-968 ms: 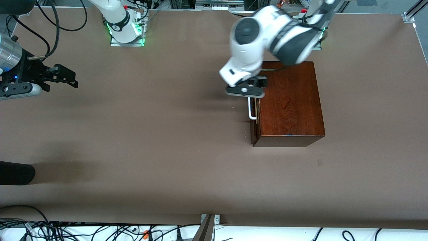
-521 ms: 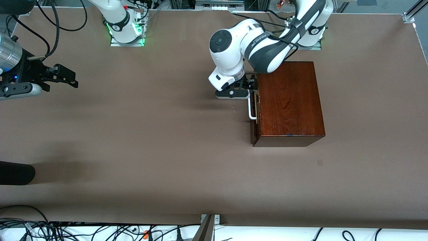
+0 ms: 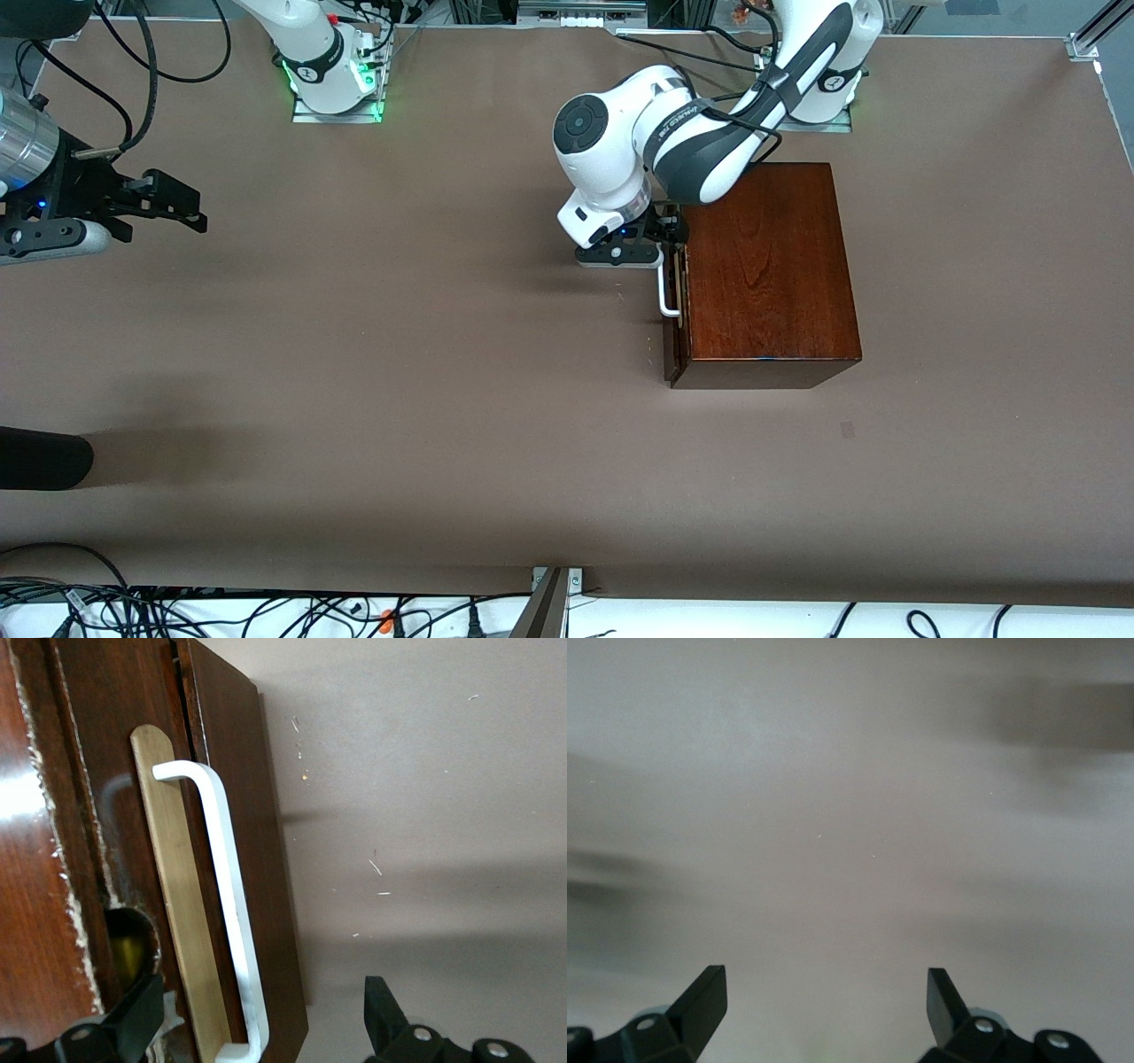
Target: Open drawer, take yellow block, close drawer
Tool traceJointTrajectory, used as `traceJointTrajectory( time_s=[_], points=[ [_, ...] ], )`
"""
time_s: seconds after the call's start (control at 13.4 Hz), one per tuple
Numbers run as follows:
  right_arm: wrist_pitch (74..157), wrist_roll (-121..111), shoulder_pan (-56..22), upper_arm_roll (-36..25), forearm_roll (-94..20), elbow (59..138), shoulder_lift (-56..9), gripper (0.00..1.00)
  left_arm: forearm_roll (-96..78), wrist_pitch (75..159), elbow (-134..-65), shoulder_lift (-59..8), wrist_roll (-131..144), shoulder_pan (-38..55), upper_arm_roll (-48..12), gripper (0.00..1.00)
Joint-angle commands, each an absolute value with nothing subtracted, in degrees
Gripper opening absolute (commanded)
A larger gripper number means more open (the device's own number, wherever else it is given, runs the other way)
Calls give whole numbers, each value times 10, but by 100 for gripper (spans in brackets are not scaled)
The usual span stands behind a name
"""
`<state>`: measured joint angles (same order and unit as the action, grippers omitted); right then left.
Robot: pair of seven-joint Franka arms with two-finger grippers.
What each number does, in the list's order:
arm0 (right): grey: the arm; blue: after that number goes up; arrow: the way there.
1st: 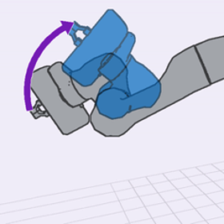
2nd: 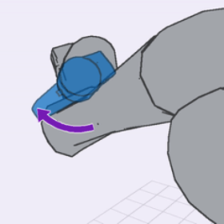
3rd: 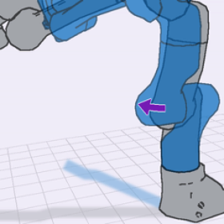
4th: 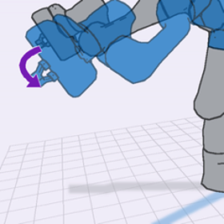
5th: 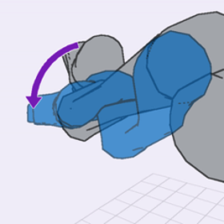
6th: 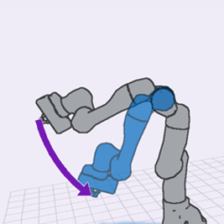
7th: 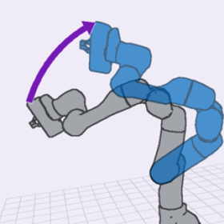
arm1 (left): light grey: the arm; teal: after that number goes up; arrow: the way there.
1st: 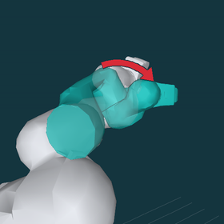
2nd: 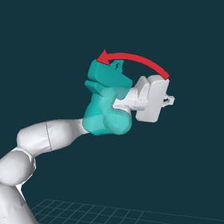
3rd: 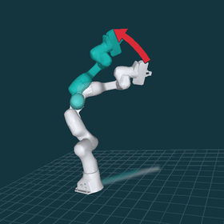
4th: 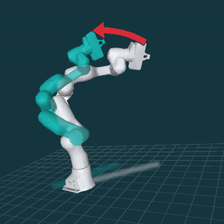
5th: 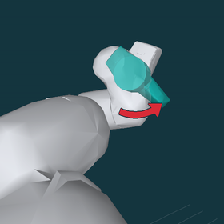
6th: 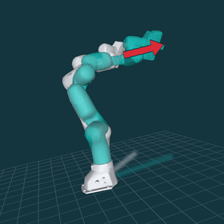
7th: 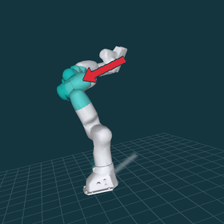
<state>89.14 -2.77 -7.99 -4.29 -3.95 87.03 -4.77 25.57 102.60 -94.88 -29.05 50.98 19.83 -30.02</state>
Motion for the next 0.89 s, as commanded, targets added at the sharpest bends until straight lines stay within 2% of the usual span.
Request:
traceJointTrajectory(
  time_s=[0.0,0.82],
  points=[
    [878,-30,-75,-41,-47,860,-49,100,279,1051,-951,-311,551,206,-301,100],
    [878,-28,-75,-41,-47,860,-49,100,313,1090,-949,-353,604,222,-301,100]
  ],
)
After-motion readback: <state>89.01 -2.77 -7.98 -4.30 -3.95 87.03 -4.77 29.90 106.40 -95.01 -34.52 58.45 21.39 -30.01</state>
